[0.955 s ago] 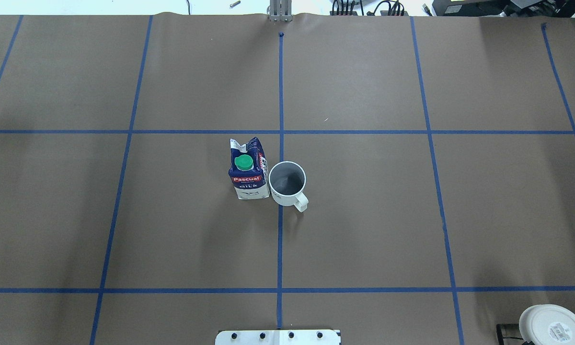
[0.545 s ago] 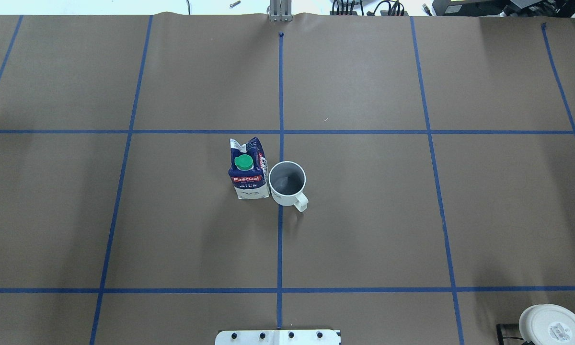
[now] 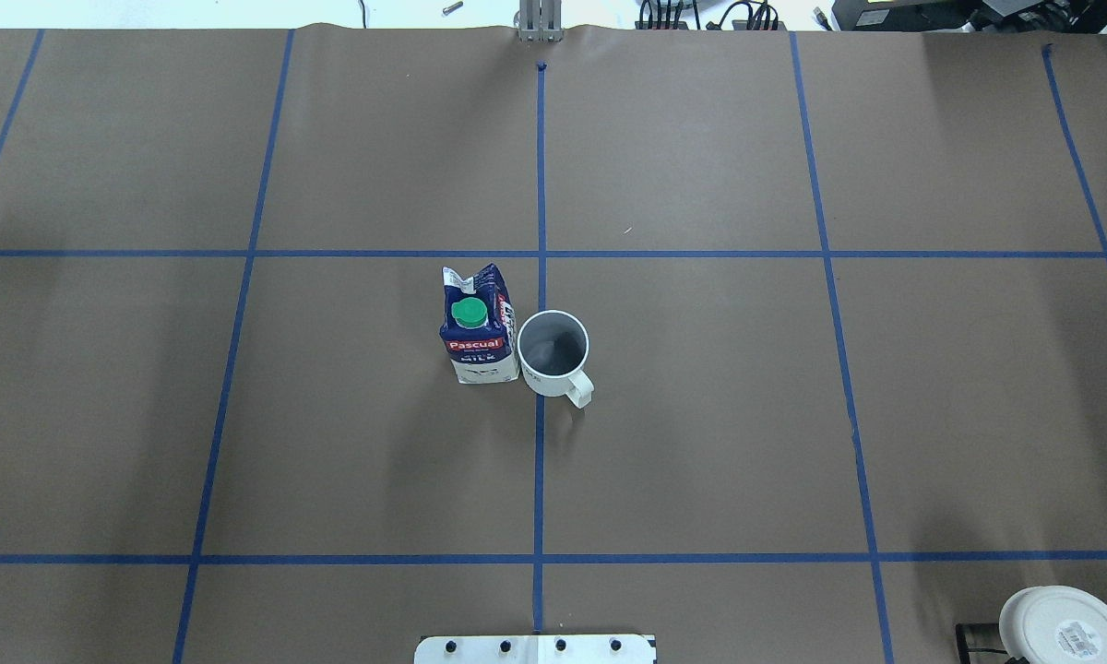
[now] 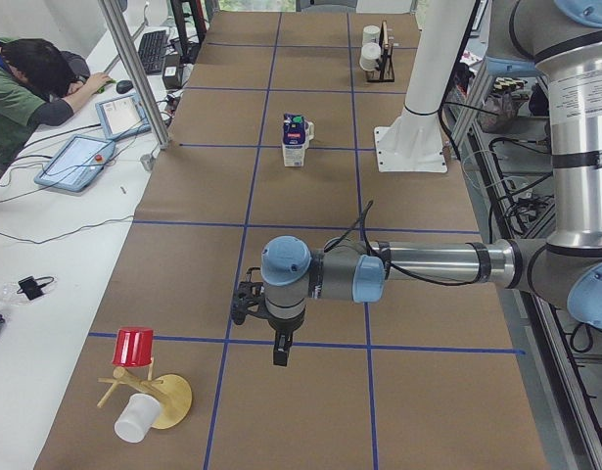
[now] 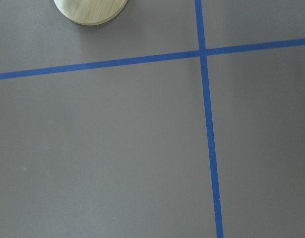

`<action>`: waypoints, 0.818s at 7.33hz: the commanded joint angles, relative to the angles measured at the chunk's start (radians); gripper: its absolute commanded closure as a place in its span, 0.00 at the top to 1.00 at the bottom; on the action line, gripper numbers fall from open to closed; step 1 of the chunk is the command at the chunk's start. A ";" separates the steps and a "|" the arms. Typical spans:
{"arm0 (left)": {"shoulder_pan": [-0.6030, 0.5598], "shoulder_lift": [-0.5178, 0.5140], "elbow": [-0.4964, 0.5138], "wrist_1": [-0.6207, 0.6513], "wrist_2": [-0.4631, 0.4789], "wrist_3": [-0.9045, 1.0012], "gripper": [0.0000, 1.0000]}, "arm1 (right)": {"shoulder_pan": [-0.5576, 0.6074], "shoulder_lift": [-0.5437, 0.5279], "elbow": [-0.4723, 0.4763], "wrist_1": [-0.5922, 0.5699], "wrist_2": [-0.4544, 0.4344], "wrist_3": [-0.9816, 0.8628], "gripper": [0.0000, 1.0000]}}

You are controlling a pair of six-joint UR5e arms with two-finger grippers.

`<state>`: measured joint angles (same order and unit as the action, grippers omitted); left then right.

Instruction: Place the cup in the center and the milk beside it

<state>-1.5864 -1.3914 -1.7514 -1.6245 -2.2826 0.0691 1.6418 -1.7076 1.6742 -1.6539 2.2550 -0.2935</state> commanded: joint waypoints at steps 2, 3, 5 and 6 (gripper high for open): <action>0.000 0.000 -0.003 0.002 0.000 0.000 0.99 | 0.007 -0.006 0.042 -0.003 0.004 0.020 1.00; 0.000 0.000 -0.002 0.003 0.000 0.000 0.99 | 0.007 -0.003 0.045 -0.003 0.012 0.072 1.00; -0.001 0.002 0.001 0.006 0.002 -0.002 0.99 | 0.006 -0.003 0.065 -0.001 0.015 0.161 1.00; -0.001 0.002 0.001 0.006 0.000 0.000 0.99 | 0.006 -0.003 0.065 -0.001 0.020 0.162 1.00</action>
<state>-1.5874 -1.3900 -1.7514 -1.6192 -2.2815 0.0684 1.6478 -1.7103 1.7348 -1.6554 2.2702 -0.1487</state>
